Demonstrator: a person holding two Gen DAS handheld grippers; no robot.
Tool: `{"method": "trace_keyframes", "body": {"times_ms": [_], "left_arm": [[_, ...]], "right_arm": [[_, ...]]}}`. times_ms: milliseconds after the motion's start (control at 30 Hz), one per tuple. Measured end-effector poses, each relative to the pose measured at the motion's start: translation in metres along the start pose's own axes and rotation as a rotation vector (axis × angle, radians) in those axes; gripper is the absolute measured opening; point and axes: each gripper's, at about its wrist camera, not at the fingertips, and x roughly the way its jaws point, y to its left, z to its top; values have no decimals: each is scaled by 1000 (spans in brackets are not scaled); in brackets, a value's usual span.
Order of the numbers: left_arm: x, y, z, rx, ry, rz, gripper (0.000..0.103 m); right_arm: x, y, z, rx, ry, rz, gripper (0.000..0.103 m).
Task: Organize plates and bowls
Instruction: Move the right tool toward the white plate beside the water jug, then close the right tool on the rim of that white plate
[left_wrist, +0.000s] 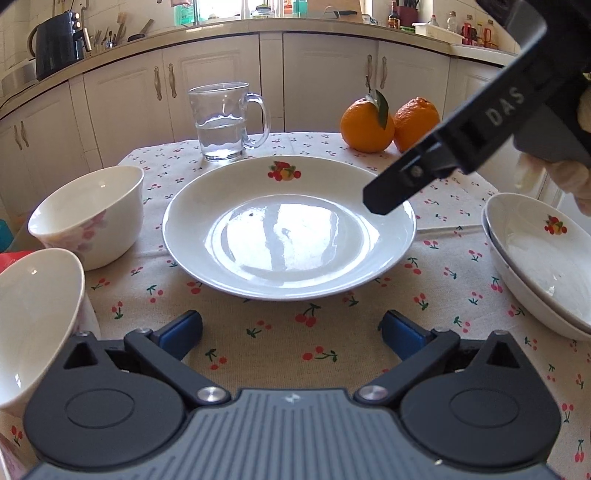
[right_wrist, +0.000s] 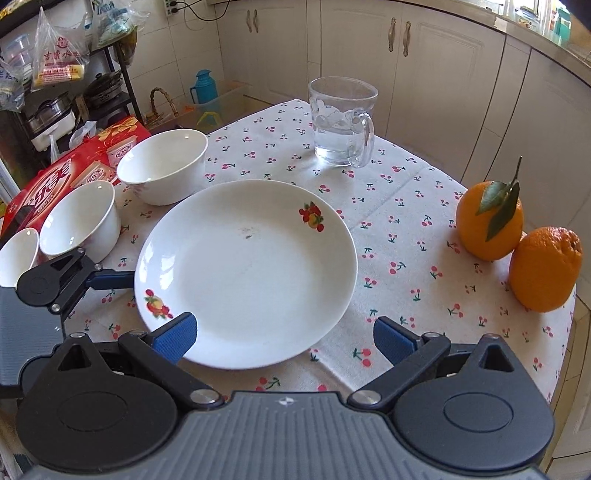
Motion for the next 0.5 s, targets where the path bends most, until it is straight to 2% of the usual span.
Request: {"method": "trace_keyframes", "body": {"times_ms": [367, 500], "left_arm": [[5, 2, 6, 11, -2, -19, 103], [5, 3, 7, 13, -3, -27, 100]], "right_arm": [[56, -28, 30, 11, 75, 95, 103], [68, -31, 35, 7, 84, 131, 98]]}}
